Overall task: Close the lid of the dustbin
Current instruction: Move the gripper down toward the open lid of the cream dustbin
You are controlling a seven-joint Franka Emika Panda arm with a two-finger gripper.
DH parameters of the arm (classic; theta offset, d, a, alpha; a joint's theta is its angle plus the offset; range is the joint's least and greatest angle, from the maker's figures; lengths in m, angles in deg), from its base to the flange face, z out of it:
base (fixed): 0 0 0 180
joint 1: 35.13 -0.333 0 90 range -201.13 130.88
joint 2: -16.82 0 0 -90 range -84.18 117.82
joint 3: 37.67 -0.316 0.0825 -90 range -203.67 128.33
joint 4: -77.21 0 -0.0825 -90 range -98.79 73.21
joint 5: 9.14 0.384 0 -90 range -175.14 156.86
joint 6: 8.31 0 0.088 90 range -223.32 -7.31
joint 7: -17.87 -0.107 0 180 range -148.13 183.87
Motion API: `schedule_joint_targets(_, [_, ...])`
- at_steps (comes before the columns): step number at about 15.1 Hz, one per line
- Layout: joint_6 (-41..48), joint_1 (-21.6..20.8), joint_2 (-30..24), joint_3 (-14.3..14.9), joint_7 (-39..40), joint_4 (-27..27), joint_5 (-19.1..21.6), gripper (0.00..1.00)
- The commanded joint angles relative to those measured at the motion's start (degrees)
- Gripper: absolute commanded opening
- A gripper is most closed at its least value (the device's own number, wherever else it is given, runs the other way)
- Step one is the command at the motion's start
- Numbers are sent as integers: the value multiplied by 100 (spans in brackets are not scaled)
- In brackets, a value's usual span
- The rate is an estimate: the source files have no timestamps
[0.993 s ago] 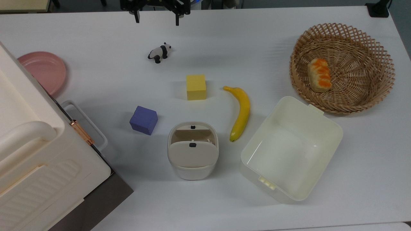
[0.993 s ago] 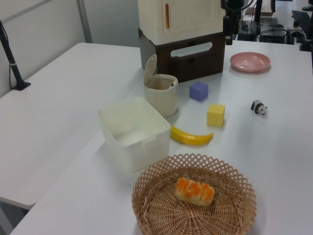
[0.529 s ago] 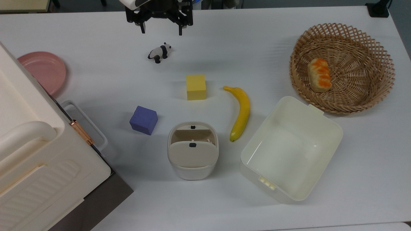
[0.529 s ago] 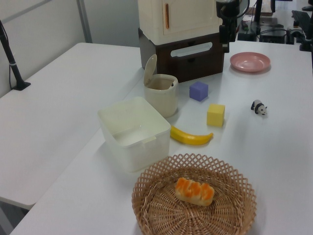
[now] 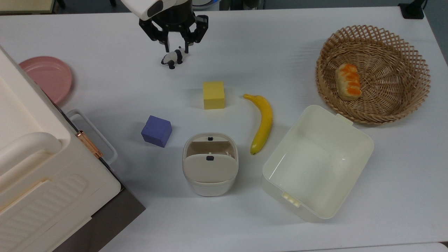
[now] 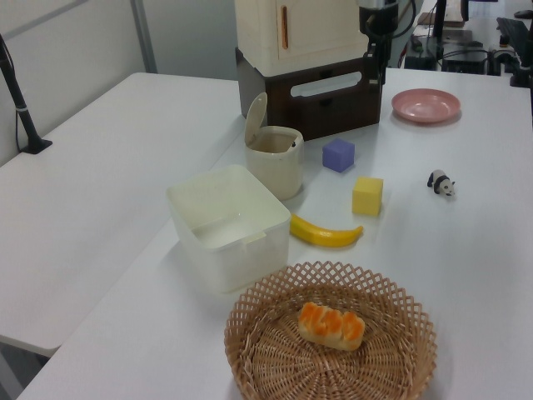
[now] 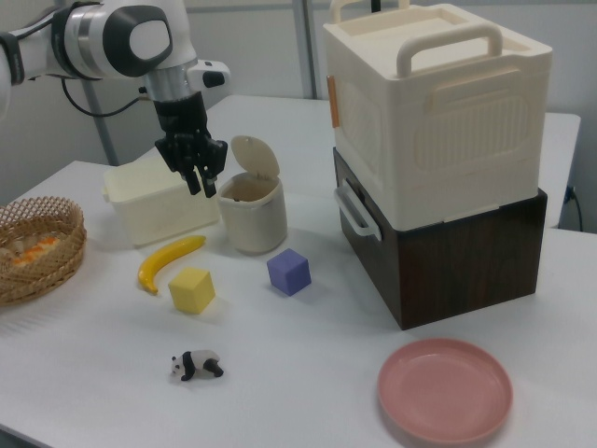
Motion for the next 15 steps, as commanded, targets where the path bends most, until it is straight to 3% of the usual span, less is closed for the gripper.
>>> schedule_joint_targets(1, [-873, -27, 40, 21, 118, -12, 156, 17])
schedule_joint_targets(5, [-2120, -53, 591, 21, -66, 304, 139, 15])
schedule_joint_targets(9, [-4659, -202, 1418, 47, -645, 550, 60, 15])
schedule_joint_targets(12, [-5261, -246, 1910, 73, -919, 1067, 7, 15])
schedule_joint_targets(15, [-5894, -264, 2254, 117, -1025, 1219, -142, 15])
